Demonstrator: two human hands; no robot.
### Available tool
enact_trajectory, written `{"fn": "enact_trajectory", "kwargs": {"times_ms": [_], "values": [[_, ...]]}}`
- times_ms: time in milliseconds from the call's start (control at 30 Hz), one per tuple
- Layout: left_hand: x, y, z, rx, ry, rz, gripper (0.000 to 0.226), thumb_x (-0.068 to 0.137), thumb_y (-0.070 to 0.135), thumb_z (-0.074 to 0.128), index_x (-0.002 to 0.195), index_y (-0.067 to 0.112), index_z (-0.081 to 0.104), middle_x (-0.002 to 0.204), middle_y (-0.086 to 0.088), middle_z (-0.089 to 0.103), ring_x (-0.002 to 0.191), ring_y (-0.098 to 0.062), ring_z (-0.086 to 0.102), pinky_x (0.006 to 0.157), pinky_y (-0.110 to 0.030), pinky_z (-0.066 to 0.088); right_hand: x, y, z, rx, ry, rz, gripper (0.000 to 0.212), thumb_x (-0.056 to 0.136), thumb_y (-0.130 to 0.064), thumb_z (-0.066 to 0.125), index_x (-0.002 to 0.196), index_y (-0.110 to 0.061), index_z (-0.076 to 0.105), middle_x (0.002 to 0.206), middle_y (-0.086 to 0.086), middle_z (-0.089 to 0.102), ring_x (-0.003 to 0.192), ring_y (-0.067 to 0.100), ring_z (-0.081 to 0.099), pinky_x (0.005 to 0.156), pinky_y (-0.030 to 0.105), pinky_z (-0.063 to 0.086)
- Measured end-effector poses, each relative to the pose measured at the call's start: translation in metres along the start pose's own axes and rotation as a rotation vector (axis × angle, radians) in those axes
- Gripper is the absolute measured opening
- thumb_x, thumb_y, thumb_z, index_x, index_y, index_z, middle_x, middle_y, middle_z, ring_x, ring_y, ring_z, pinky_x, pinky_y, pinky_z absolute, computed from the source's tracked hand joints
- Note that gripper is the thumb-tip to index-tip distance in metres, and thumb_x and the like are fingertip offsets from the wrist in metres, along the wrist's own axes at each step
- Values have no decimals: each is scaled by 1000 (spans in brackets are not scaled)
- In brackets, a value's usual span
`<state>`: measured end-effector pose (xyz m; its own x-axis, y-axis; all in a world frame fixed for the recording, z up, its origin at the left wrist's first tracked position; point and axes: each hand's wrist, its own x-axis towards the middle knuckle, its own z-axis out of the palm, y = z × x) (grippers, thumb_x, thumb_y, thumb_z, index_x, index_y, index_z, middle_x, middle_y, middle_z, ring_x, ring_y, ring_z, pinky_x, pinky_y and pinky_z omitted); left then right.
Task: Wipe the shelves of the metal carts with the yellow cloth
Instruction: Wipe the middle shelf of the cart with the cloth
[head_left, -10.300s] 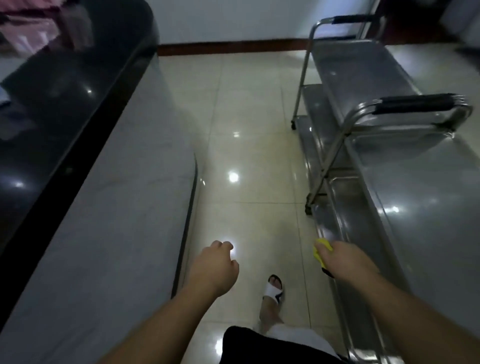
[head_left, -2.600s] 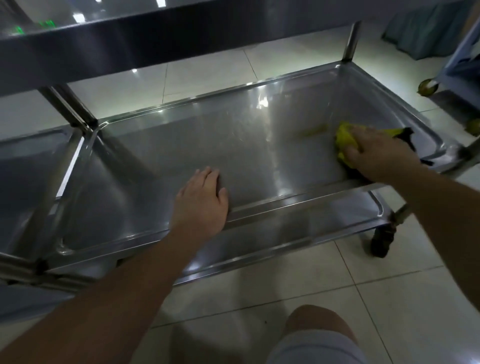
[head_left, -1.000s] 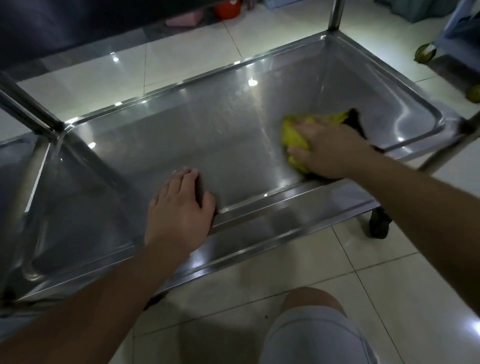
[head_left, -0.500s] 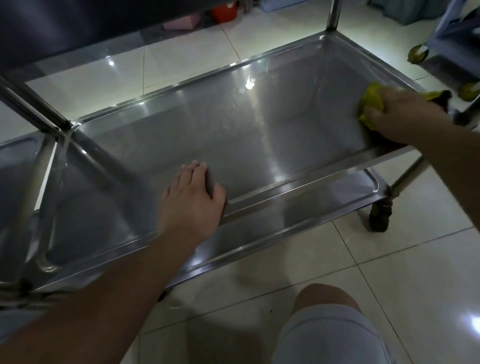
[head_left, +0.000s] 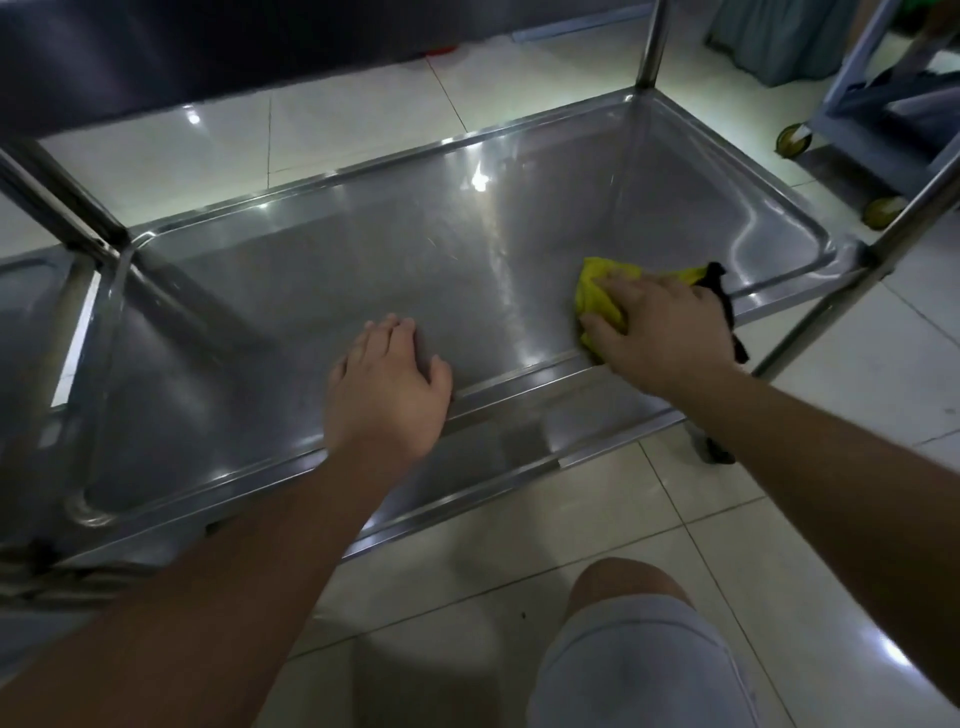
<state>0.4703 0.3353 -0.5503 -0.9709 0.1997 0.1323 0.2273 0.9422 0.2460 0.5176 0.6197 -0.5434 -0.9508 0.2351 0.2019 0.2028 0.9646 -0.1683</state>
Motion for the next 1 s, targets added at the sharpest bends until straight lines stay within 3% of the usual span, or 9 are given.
{"fn": "enact_trajectory", "kwargs": {"times_ms": [133,267,500,567,667,800,900,1000], "values": [[1,-2,-1,-8,-18,-6,51,103,34,42,152,21,47,164,-1,40,153,-22,32,121,-43,25,-25,-58,13,31,96,-78,50,92,-64,44,112,-28,73,114,-4,76,108,29,64,87,41,42],[7,-6,-2,-59,-53,-6,50,106,29,41,154,20,46,166,-1,37,155,-22,29,123,-41,23,-35,-88,16,5,165,-89,41,93,-60,49,91,-26,71,95,-4,75,95,30,63,79,40,39],[19,-19,-18,-117,-247,64,49,106,21,42,154,12,43,169,-11,29,157,-29,23,127,-38,19,-43,-105,5,71,202,-121,46,96,-58,51,76,-20,65,75,2,63,85,33,62,74,40,39],[16,-22,-27,-130,-295,84,42,106,14,40,146,4,51,162,-17,38,152,-33,32,123,-33,21,-44,-110,2,71,185,-110,46,98,-59,50,70,-23,56,69,-2,51,83,32,61,72,38,35],[-4,-32,-34,-146,-258,97,36,104,17,41,129,1,61,142,-21,56,134,-37,50,112,-36,36,-47,-115,3,43,179,-120,47,98,-60,50,68,-24,48,68,-3,47,79,32,60,71,38,33],[-43,-51,-40,-59,-200,168,58,94,40,29,134,10,60,149,-14,53,133,-37,52,113,-46,42,-55,-119,3,11,212,-141,40,96,-57,53,72,-25,47,78,5,63,82,34,60,72,39,35],[-56,-74,-46,-10,-160,167,44,102,39,38,134,17,59,148,-8,53,130,-35,53,108,-43,43,-52,-121,-5,3,111,-128,49,98,-63,42,73,-22,52,78,3,62,84,33,60,76,41,41],[-62,-102,-51,-19,-90,162,33,104,35,45,128,19,62,141,-6,56,124,-35,56,102,-42,44,-61,-134,-16,0,68,-178,58,100,-65,39,65,-20,53,65,-2,50,71,32,58,66,37,41]]}}
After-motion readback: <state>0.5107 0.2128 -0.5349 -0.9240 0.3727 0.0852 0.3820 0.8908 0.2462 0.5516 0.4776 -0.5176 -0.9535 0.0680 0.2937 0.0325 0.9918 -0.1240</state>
